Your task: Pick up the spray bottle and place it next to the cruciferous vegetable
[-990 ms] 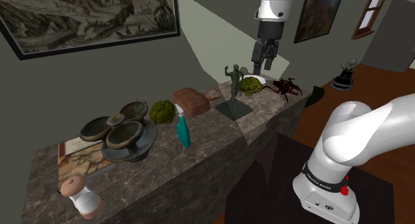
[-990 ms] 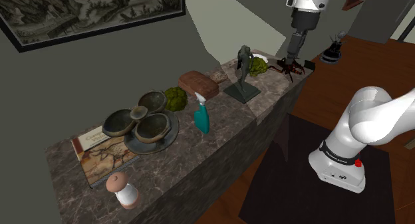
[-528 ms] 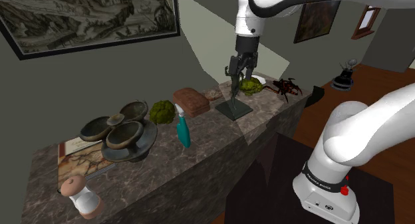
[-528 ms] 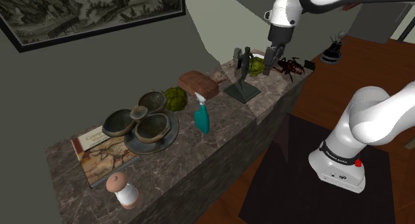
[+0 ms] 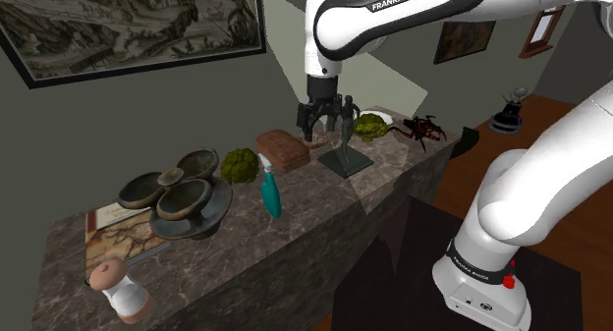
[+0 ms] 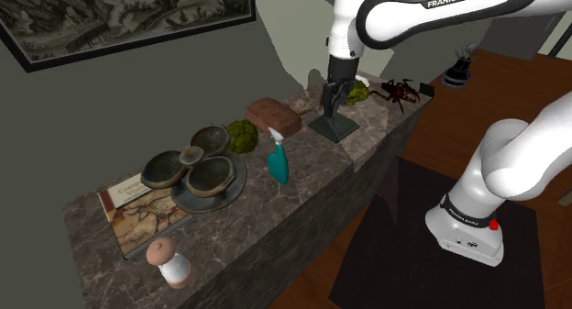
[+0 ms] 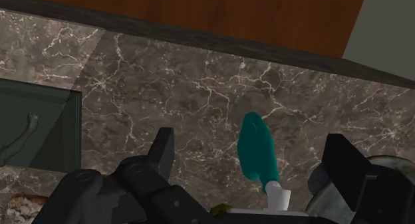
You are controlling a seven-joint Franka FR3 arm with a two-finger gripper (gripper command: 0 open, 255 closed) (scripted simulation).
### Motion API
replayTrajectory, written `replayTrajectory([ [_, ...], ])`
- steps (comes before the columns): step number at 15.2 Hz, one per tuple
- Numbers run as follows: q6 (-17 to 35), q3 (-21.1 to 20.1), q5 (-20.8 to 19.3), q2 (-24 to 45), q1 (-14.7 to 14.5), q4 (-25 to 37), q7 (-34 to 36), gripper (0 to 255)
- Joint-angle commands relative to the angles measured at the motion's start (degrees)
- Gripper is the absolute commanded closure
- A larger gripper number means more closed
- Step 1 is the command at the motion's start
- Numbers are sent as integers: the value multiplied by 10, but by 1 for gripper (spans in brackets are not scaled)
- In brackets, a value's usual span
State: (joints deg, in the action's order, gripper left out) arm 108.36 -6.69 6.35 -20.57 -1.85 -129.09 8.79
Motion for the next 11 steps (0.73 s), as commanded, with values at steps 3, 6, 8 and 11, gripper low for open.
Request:
replayTrajectory([
  [3,48,-20,-14,88,-1,43,35,0],
  [6,73,-33,-31,153,-4,83,65,0],
  [8,86,-39,-45,198,-7,114,85,0],
  [11,100,-45,-68,266,-15,166,115,0],
])
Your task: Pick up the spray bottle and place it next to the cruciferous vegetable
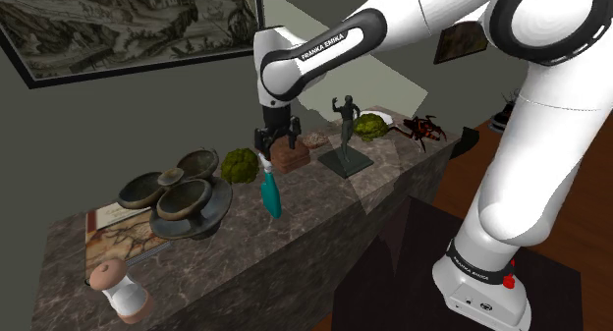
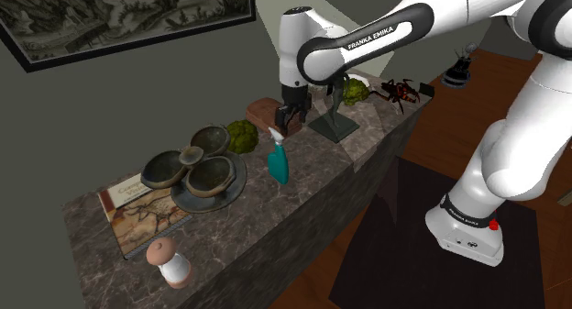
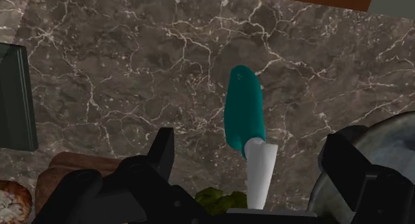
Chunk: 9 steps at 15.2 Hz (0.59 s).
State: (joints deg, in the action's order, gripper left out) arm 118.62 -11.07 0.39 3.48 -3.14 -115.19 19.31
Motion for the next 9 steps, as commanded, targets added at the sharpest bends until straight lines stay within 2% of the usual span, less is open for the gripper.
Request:
replayTrajectory([
  [1,0,-2,-16,48,-5,46,20,0],
  [3,4,-2,-32,94,-12,87,39,0],
  [9,38,-1,-37,111,-14,69,42,0],
])
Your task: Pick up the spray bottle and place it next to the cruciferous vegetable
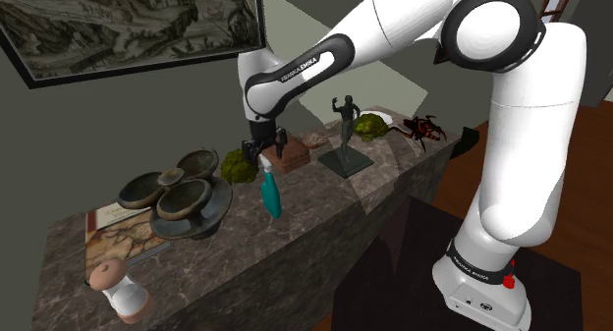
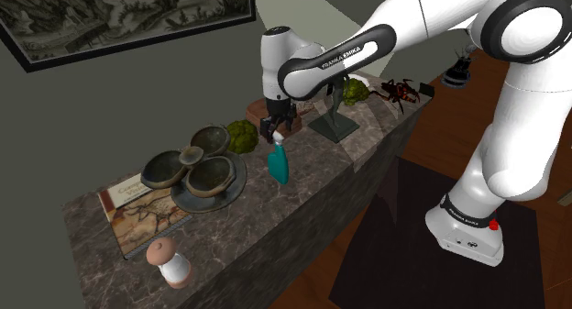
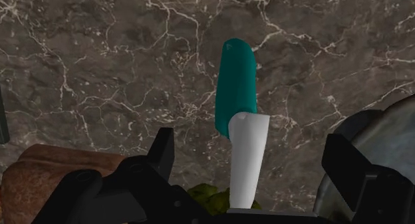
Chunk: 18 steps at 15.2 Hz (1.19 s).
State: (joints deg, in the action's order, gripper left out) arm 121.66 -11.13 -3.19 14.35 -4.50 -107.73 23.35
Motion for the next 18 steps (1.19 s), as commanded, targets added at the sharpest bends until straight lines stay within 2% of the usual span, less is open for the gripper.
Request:
replayTrajectory([
  [1,14,0,-2,6,-1,-9,2,0],
  [10,25,1,-3,11,-1,-14,3,0],
  [11,25,1,-3,11,-1,-14,3,255],
  [18,25,1,-3,11,-1,-14,3,255],
])
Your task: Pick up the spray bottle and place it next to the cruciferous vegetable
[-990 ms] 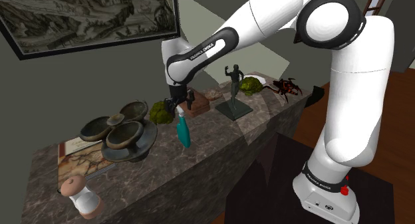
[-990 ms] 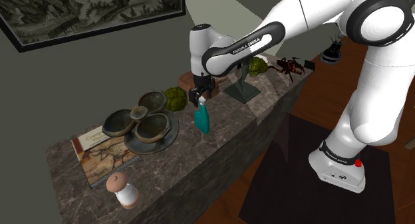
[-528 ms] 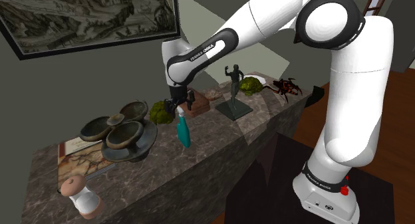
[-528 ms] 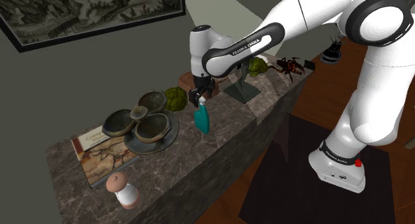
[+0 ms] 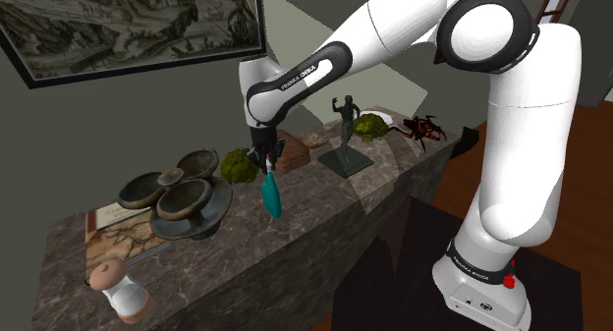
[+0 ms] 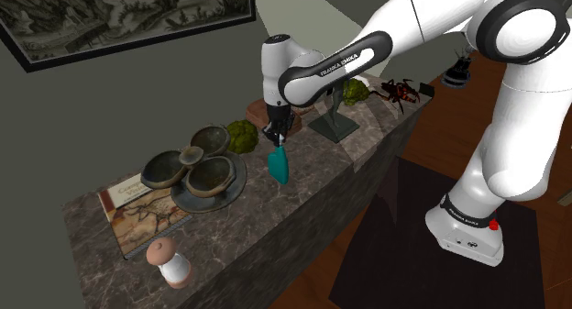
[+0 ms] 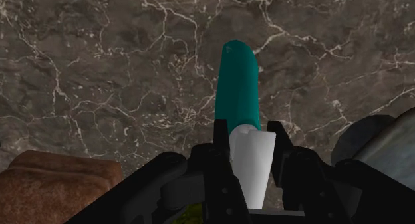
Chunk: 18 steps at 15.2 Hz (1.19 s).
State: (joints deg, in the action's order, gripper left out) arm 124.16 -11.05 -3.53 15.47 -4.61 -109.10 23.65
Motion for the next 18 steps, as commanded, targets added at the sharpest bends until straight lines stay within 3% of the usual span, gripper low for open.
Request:
replayTrajectory([
  [1,0,0,0,0,0,0,0,255],
  [18,-111,-3,12,-44,2,68,-8,255],
])
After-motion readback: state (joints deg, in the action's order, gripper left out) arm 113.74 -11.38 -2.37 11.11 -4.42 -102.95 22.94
